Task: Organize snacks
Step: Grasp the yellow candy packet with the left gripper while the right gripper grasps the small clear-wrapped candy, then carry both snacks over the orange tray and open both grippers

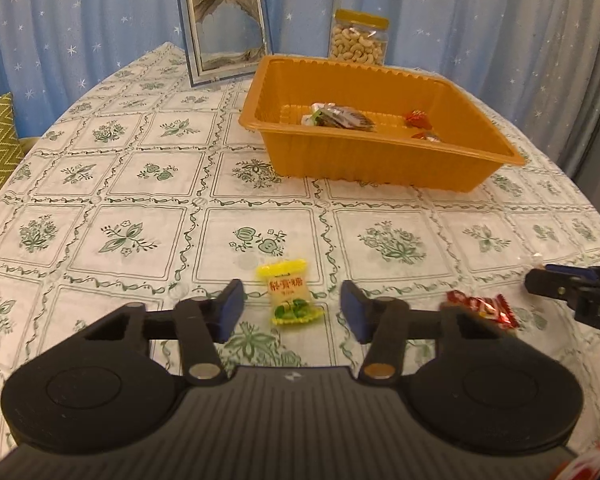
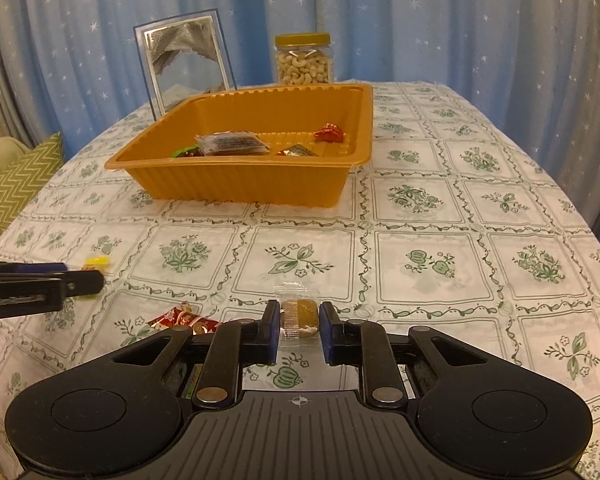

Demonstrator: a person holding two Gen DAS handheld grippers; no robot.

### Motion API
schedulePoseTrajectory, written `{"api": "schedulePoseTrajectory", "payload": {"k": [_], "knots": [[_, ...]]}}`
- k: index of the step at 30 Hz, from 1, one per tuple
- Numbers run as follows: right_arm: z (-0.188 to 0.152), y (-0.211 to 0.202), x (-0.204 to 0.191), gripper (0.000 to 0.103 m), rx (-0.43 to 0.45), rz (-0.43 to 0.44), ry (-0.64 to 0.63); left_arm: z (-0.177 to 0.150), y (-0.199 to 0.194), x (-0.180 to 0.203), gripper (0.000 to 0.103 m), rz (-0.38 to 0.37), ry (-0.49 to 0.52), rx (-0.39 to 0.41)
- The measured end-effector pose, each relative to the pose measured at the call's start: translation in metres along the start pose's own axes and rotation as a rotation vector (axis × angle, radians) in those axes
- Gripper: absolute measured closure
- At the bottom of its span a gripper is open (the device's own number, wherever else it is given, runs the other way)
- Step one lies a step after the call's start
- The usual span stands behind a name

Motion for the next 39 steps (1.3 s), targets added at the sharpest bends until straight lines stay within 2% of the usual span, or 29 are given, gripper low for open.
{"api": "schedulePoseTrajectory", "payload": {"k": [5,9,39], "knots": [[0.000,0.004,-0.001,0.082,-0.007,0.006,0.006,0.001,0.009,0.001,0.067,0.016,0.020,0.003],[0.001,0.005,-0.003,0.082,-0.005,0.008,0.012,0.000,0.008,0.003,0.084,0.032,0.035,0.009],[0.017,-0.036,-0.023,0.082,0.075,0.056,0.041,0.022,-0.061,0.022,0.085,-0.007,0.044,0.068]]}}
Point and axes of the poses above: each gripper's, at about its wrist camera, not at the fingertips, and y roughly the way its jaws point, x to its right, z to its top, the point moved 7 cm from there along y, roughly the way its jaws point, and after that the axes turned 15 degrees about y, right-handed, at the moved point
